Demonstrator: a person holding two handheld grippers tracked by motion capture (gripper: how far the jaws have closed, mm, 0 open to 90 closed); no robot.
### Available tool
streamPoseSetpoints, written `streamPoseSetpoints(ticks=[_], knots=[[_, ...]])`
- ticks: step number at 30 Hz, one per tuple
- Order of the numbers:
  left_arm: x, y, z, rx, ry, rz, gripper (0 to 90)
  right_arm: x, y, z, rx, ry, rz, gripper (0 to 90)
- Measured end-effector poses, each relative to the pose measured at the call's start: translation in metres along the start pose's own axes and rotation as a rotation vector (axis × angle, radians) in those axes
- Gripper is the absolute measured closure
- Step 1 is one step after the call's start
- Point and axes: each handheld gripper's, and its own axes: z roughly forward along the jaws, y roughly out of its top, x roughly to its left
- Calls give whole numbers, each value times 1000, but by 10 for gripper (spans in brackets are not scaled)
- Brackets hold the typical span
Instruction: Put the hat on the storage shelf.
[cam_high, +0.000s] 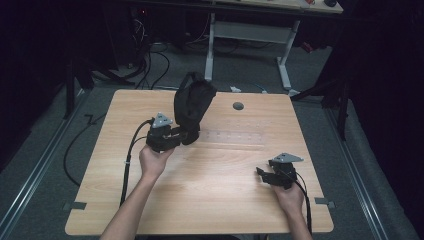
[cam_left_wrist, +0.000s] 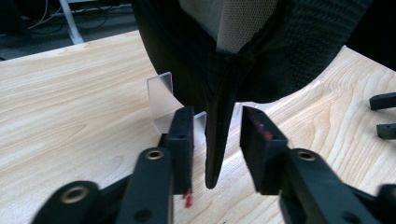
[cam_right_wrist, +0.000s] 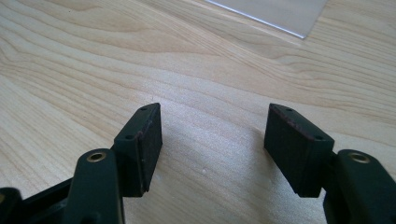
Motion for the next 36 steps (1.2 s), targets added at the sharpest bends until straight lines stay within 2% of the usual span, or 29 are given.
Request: streamPoseSetpoints(ticks=[4,10,23,36], knots=[[1,0,-1,-2,8,-15,533,0,0,0,1,1,4,372],[1,1,-6,-4,8,-17,474,0,0,0,1,1,4,371],[2,9,-23,-23,-6,-36,446,0,0,0,1,2,5,371],[7,10,-37,-28,0,-57,434,0,0,0,1,1,5,371]])
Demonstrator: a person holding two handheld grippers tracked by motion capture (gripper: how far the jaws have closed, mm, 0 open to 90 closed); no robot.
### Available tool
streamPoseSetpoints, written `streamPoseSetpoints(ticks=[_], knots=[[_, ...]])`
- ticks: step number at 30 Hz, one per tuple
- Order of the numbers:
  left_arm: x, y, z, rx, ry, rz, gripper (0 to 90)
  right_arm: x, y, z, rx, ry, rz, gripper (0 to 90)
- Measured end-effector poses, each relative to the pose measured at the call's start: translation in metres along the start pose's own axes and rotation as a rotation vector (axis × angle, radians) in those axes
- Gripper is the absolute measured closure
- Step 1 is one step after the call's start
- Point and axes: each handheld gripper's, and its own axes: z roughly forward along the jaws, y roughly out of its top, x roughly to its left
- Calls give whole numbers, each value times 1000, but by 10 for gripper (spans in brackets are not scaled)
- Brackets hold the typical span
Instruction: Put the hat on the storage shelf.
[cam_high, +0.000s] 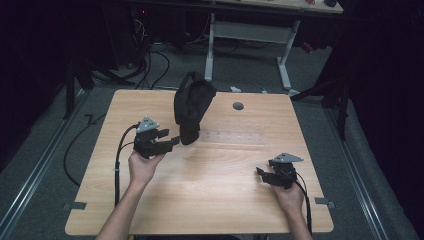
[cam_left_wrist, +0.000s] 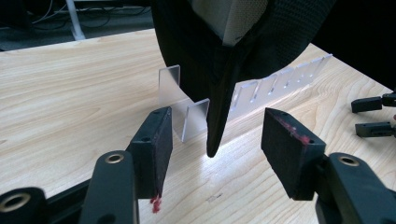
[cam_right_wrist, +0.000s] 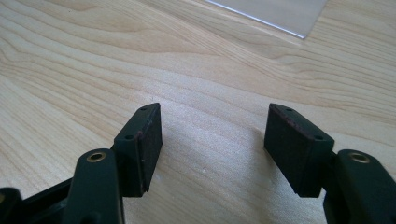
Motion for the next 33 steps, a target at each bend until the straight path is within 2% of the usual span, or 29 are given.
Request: streamPoseSetpoints(ticks=[16,27,33], knots=[[2,-1,-13,6,-1,-13,421,0,0,0,1,1,0,372],[5,-7,-21,3,2,-47,415,0,0,0,1,1,0,371],[6,-11,-26,3,4,-46,410,0,0,0,1,1,0,371]])
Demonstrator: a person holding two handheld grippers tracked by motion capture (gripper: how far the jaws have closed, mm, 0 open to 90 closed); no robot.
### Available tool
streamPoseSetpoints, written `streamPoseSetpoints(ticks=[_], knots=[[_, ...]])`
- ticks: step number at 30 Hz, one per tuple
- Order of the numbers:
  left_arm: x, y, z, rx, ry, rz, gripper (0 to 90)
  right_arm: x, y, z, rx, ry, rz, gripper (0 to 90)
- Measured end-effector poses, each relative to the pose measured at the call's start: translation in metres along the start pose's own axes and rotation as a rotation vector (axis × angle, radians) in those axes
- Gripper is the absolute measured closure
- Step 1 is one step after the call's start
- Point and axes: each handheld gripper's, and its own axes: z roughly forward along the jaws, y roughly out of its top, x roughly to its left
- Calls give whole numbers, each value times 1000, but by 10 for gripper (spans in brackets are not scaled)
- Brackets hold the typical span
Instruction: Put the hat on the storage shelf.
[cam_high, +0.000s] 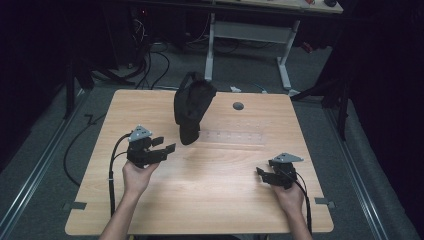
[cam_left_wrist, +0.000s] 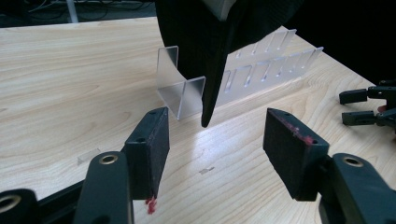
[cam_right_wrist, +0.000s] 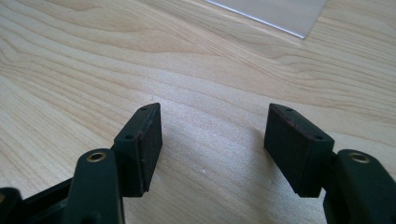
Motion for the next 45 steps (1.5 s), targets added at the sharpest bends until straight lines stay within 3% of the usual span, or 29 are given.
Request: streamPoseSetpoints(ticks=[21,45], knots=[[15,-18,-18,8,33,-47,399,0,0,0,-1,-1,0,371],[32,-46,-24,43,88,-56,386,0,0,0,0,-1,0,371]])
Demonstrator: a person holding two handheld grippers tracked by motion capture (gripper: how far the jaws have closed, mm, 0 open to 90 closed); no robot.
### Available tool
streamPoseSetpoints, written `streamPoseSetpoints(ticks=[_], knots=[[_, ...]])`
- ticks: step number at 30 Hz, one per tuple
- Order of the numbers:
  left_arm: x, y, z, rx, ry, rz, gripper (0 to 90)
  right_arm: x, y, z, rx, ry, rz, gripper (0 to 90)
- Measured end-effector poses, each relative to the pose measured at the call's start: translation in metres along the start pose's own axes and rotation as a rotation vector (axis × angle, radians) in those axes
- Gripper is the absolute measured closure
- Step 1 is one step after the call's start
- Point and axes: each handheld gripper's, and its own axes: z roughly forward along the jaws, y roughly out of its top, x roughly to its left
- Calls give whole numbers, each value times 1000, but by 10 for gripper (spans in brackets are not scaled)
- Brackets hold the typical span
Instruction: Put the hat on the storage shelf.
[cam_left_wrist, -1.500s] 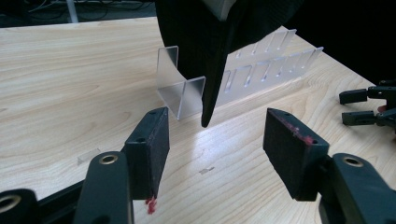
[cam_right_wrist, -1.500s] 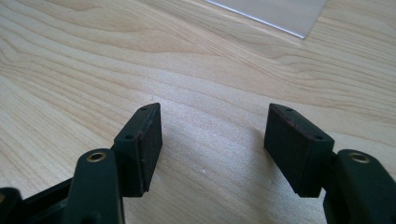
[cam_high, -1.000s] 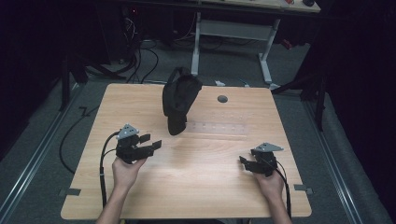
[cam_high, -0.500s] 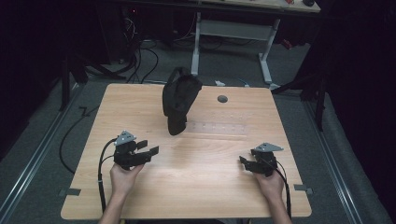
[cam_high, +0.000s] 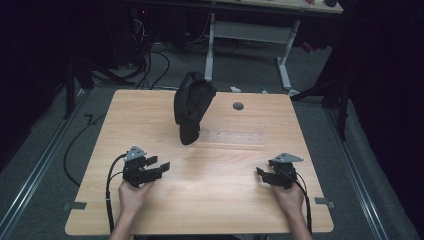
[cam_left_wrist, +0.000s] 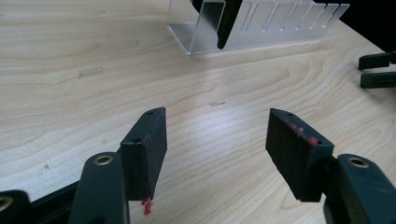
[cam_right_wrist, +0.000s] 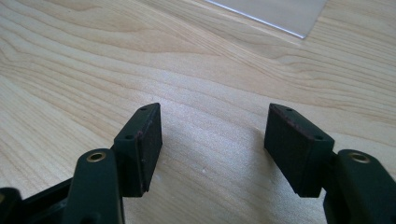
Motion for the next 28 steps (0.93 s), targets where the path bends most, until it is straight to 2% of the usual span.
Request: streamPoseSetpoints(ticks=[4,7,13,15,17,19,28], knots=[[3,-9,3,10,23,14,382,0,0,0,0,0,0,371],[6,-18,6,21,54,50,380,0,0,0,0,0,0,371],[14,-36,14,27,131,151,372,0,0,0,0,0,0,371],[16,-40,16,26,147,164,367,0,0,0,0,0,0,371],[19,-46,18,26,163,211,360,0,0,0,0,0,0,371],[18,-48,18,20,167,231,352,0,0,0,0,0,-1,371],[17,-49,19,23,168,238,327,0,0,0,0,-1,-3,371]])
